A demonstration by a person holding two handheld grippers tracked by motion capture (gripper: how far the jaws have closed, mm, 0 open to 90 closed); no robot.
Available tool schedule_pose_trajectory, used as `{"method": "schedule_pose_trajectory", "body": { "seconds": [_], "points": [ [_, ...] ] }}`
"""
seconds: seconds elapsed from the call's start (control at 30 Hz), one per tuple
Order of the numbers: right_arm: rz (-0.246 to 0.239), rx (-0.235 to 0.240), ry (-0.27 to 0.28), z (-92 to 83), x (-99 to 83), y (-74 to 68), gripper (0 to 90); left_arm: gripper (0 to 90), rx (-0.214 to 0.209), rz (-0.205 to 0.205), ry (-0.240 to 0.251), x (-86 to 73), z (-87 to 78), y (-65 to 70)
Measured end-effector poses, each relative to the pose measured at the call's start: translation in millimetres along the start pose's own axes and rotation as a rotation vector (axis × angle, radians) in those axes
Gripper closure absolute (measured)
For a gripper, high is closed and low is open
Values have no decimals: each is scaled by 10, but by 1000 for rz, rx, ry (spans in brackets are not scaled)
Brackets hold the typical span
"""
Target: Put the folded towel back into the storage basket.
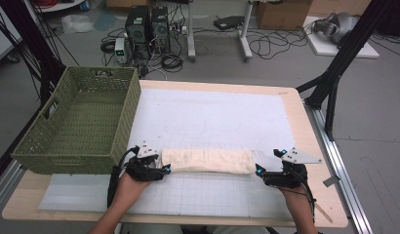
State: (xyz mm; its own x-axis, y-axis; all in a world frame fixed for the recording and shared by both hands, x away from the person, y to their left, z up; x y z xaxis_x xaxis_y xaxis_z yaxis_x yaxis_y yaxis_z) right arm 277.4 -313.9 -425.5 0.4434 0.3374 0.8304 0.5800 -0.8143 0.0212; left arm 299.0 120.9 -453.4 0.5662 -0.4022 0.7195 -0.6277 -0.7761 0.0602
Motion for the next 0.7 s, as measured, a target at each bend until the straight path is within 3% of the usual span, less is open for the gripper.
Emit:
{"method": "schedule_pose_trajectory", "body": {
  "seconds": [0.1,0.3,0.43,0.57,0.7],
  "points": [
    [-4,1,0,9,0,1,115,469,0,16,2,-2,-6,51],
    [-3,6,-5,16,0,-6,115,497,-33,-8,10,-17,-2,30],
    [1,10,-8,23,-4,-9,115,639,-70,-5,5,-10,-7,47],
    [-3,10,-10,29,-5,-11,115,766,-79,28,6,-3,-12,75],
    [3,18,-20,45,-2,-21,115,802,-84,12,18,1,-18,63]
  ]
}}
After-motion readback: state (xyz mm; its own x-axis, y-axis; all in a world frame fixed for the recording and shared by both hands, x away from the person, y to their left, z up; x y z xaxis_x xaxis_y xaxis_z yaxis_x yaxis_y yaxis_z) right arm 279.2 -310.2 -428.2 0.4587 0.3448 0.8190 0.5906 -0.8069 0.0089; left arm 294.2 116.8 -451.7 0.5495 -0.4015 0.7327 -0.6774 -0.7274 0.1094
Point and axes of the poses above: each handheld gripper's, and its own axes: z roughly forward along the jaws, x roughly out of its top, y roughly to its right, the point moved 1 cm from there along z, roughly forward along the jaws, and after that the axes turned 4 degrees about -y, right-handed, at the moved point
